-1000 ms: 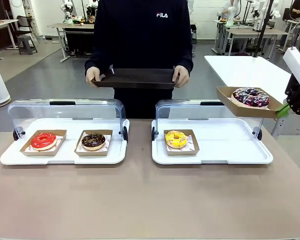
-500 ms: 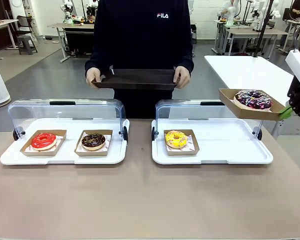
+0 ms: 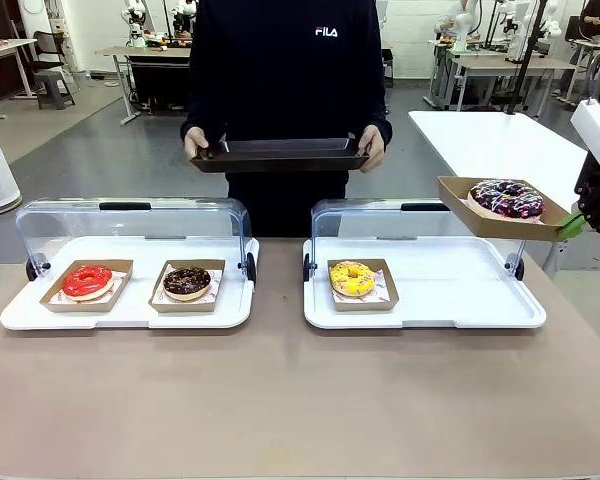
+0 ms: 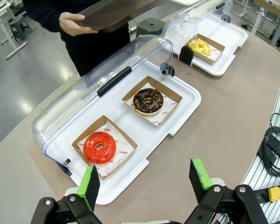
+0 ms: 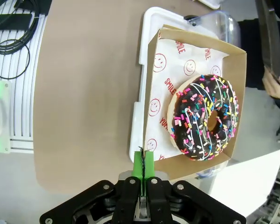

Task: Provide the desired donut to the person.
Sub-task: Place the picked Paper togo box onto the Handle tray extended by the person.

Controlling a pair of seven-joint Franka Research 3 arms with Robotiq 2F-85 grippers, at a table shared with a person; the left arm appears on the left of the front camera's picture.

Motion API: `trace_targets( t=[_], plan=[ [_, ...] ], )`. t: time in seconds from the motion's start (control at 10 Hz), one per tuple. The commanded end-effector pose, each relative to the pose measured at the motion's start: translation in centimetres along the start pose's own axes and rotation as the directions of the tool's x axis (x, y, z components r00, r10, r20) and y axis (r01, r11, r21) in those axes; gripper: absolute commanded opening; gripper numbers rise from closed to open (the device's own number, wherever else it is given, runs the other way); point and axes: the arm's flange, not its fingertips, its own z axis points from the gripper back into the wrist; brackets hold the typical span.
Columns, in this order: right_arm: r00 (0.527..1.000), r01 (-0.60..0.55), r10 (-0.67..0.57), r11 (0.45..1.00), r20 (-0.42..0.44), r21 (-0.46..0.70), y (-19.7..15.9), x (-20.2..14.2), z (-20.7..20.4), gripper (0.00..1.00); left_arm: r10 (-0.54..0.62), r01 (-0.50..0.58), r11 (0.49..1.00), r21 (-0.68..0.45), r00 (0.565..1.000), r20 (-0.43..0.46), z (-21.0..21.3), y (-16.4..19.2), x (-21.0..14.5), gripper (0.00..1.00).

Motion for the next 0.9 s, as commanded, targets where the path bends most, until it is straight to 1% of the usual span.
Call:
trace_targets(
  t=[0.0, 0.8],
  plan=[
    [1.000, -0.002, 0.002, 1.000, -0.020, 0.008, -0.06, -0.11, -0.14, 0.00, -0.001, 0.001, 1.000, -0.005, 1.000, 0.007, 0.03, 0.03, -0.02, 1.00],
    [1.000, -0.002, 0.002, 1.000, -0.020, 0.008, -0.06, -0.11, -0.14, 0.00, -0.001, 0.001, 1.000, -0.005, 1.000, 0.007, 0.03, 0.03, -0.02, 1.00]
  ],
)
